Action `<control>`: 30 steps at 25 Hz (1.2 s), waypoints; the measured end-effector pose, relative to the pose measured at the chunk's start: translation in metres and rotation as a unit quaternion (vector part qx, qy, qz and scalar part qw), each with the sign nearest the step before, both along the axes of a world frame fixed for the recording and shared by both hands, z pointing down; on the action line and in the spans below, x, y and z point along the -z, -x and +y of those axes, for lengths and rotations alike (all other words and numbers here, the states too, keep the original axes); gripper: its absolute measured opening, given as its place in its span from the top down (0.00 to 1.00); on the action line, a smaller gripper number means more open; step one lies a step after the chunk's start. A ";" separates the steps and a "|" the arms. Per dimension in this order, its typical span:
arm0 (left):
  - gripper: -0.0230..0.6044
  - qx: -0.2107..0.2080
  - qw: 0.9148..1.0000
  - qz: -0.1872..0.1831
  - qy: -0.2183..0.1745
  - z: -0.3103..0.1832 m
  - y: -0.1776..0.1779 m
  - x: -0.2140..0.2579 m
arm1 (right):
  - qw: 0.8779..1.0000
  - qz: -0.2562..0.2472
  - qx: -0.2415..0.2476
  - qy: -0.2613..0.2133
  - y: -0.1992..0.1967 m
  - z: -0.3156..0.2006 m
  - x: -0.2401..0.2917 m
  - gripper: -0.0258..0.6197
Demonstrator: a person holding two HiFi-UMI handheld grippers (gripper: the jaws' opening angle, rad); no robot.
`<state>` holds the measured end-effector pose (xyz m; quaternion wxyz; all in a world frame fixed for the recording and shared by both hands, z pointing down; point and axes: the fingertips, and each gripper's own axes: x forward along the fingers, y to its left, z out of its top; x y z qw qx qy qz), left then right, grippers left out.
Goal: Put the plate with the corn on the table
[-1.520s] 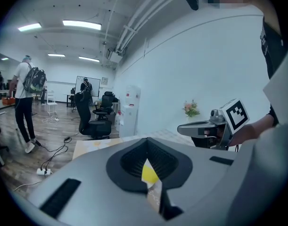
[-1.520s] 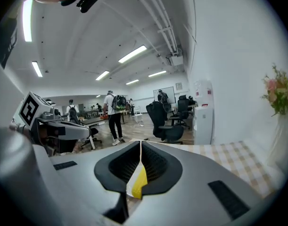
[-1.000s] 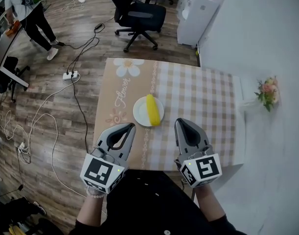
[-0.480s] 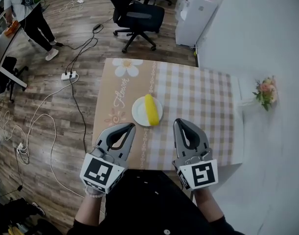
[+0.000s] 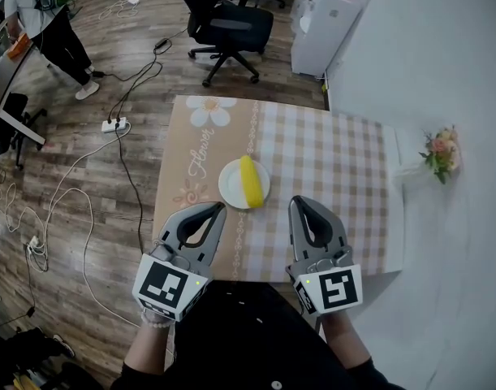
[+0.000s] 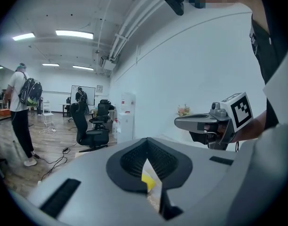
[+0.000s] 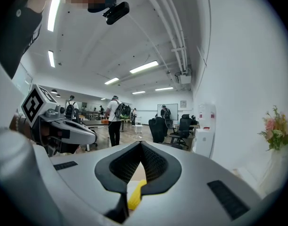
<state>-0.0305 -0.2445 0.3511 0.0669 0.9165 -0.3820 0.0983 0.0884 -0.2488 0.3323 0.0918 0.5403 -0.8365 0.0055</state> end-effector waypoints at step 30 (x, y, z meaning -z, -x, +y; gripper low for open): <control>0.94 0.022 0.999 0.011 -0.032 -0.023 0.011 -0.002 | 1.000 0.013 0.007 0.003 0.004 -0.010 -0.006 0.90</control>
